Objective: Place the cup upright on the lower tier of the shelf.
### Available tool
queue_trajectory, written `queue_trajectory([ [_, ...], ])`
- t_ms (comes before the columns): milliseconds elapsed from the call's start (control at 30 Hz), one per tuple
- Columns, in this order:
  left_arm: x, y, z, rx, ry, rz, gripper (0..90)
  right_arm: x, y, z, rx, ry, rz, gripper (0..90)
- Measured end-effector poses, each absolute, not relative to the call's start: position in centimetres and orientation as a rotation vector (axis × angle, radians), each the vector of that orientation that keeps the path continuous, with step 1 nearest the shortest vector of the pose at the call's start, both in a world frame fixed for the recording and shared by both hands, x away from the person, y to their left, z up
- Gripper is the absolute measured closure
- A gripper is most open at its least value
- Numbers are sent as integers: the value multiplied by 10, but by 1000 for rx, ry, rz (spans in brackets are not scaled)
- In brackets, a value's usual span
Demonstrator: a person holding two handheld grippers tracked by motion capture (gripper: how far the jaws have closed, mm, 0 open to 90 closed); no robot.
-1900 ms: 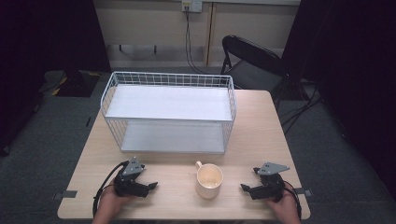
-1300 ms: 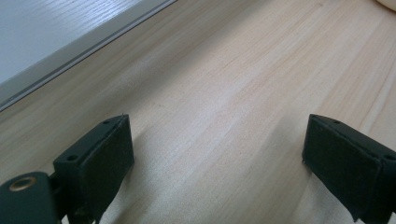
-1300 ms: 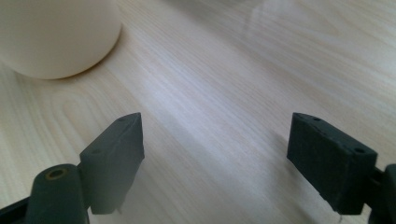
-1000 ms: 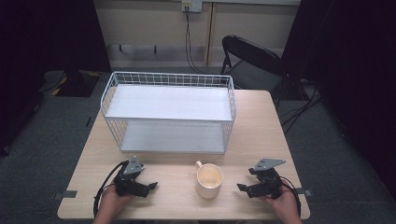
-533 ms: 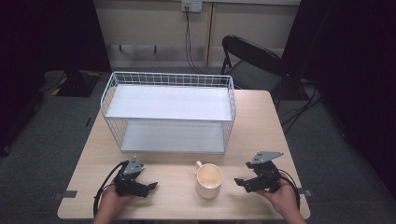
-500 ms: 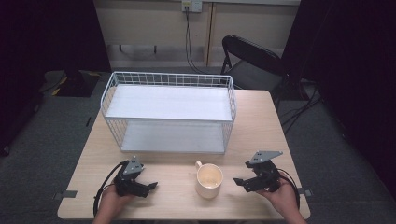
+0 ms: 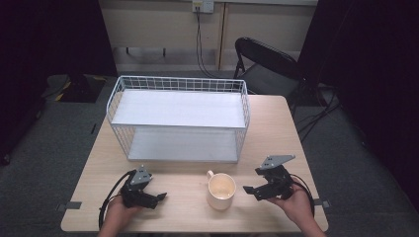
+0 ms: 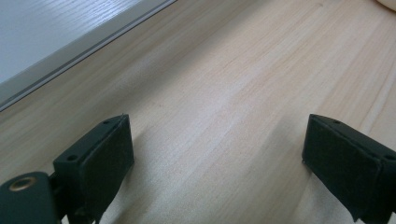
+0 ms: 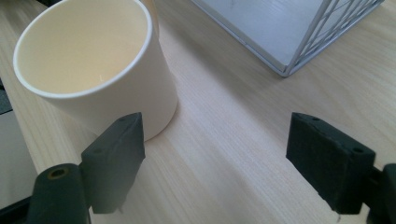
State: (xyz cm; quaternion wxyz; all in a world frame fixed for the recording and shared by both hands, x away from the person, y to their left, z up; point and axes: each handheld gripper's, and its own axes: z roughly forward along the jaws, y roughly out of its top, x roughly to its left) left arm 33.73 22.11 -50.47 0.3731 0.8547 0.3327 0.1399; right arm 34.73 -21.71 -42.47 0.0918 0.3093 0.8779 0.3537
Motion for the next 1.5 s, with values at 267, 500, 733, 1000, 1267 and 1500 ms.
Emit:
queue_trajectory([
  [267, 337, 221, -505, 2190, 852, 359, 83, 350, -212, -412, 898, 2613, 1038, 188],
  [500, 337, 221, -505, 2190, 852, 358, 83, 351, -207, -404, 888, 2619, 1045, 190],
  [733, 337, 221, -505, 2190, 852, 358, 83, 351, -197, -397, 866, 2626, 1056, 193],
  [1000, 337, 221, -505, 2190, 852, 358, 83, 353, -182, -396, 847, 2641, 1067, 199],
  [1267, 337, 221, -505, 2190, 852, 359, 83, 353, -168, -400, 834, 2663, 1079, 212],
  [1500, 337, 221, -505, 2190, 852, 358, 83, 355, -158, -407, 830, 2677, 1090, 258],
])
